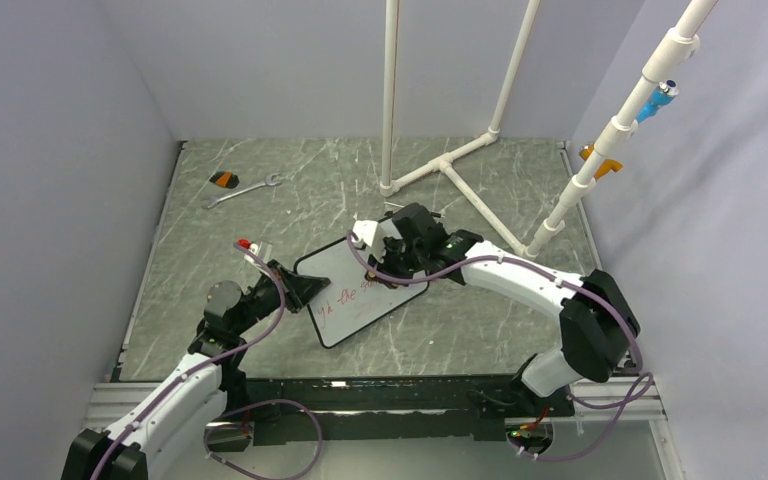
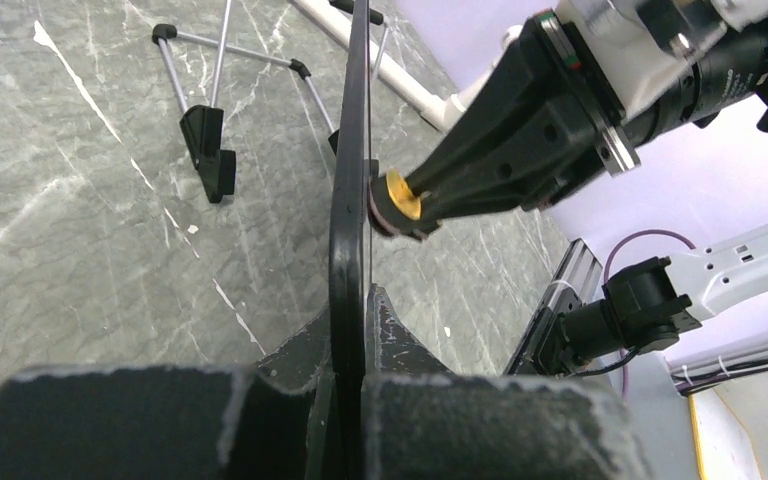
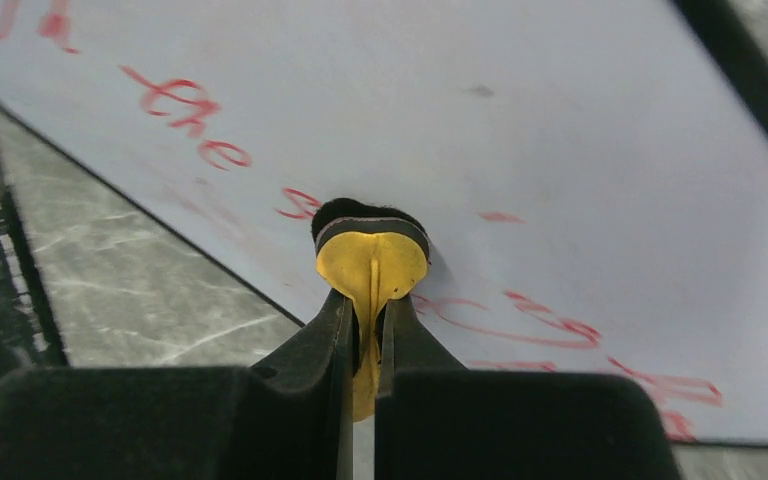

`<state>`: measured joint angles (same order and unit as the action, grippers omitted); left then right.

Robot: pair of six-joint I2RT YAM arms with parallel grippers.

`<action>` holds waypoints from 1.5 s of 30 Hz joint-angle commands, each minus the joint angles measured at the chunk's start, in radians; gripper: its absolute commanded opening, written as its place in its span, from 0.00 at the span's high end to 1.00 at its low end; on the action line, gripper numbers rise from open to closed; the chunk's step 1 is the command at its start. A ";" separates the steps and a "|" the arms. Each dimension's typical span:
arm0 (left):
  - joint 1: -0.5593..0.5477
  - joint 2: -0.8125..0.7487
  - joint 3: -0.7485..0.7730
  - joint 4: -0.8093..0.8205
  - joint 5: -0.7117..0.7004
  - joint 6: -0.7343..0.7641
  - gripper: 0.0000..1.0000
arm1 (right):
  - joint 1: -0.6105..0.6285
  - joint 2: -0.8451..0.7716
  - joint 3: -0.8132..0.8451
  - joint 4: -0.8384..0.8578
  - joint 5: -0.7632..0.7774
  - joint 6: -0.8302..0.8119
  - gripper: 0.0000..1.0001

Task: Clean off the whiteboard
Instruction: Erase the whiteboard at the center of the board.

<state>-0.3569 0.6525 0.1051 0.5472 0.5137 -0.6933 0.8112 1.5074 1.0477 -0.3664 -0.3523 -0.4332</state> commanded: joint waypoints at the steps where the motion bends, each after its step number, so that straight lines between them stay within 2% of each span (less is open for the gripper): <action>1: -0.013 -0.004 0.022 0.042 0.074 0.014 1.00 | -0.079 -0.040 0.003 0.090 0.159 0.026 1.00; 5: -0.013 -0.008 0.020 0.039 0.067 0.009 1.00 | -0.100 -0.053 -0.006 0.101 0.192 0.030 1.00; 7: -0.013 -0.007 0.019 0.043 0.063 0.004 1.00 | -0.097 -0.042 -0.007 0.088 0.143 0.031 1.00; 9: -0.013 -0.002 0.018 0.049 0.065 0.002 1.00 | -0.059 -0.024 -0.009 0.065 0.072 0.007 1.00; 13: -0.013 0.003 0.014 0.054 0.067 0.000 1.00 | 0.024 0.009 0.018 0.043 0.051 -0.006 1.00; 18: -0.013 -0.012 0.008 0.047 0.065 0.000 1.00 | 0.019 0.000 0.032 0.092 0.157 0.052 1.00; 23: -0.013 0.008 0.008 0.064 0.076 0.003 1.00 | -0.058 -0.027 0.004 0.180 0.276 0.136 1.00; 26: -0.012 0.030 0.010 0.077 0.086 0.005 1.00 | -0.064 -0.034 -0.008 0.204 0.292 0.150 1.00; 28: -0.013 0.035 0.010 0.081 0.091 0.005 1.00 | -0.063 -0.028 -0.004 0.199 0.266 0.151 1.00; 33: -0.012 0.031 0.007 0.081 0.089 0.005 1.00 | -0.017 -0.015 0.026 0.120 0.050 0.100 1.00; 35: -0.013 0.030 0.008 0.078 0.093 0.006 1.00 | 0.003 -0.005 0.050 0.095 0.026 0.102 1.00; 40: -0.013 0.016 0.005 0.066 0.091 0.007 1.00 | -0.005 -0.001 0.050 0.143 0.159 0.144 1.00; 43: -0.013 0.008 0.008 0.057 0.096 0.010 1.00 | -0.047 -0.004 0.037 0.184 0.279 0.172 1.00; 45: -0.012 0.004 0.008 0.054 0.095 0.013 1.00 | -0.079 -0.013 0.026 0.194 0.305 0.178 1.00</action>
<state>-0.3546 0.6811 0.1051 0.5743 0.4904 -0.6964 0.7959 1.5043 1.0660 -0.2714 -0.1898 -0.2916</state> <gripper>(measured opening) 0.063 0.066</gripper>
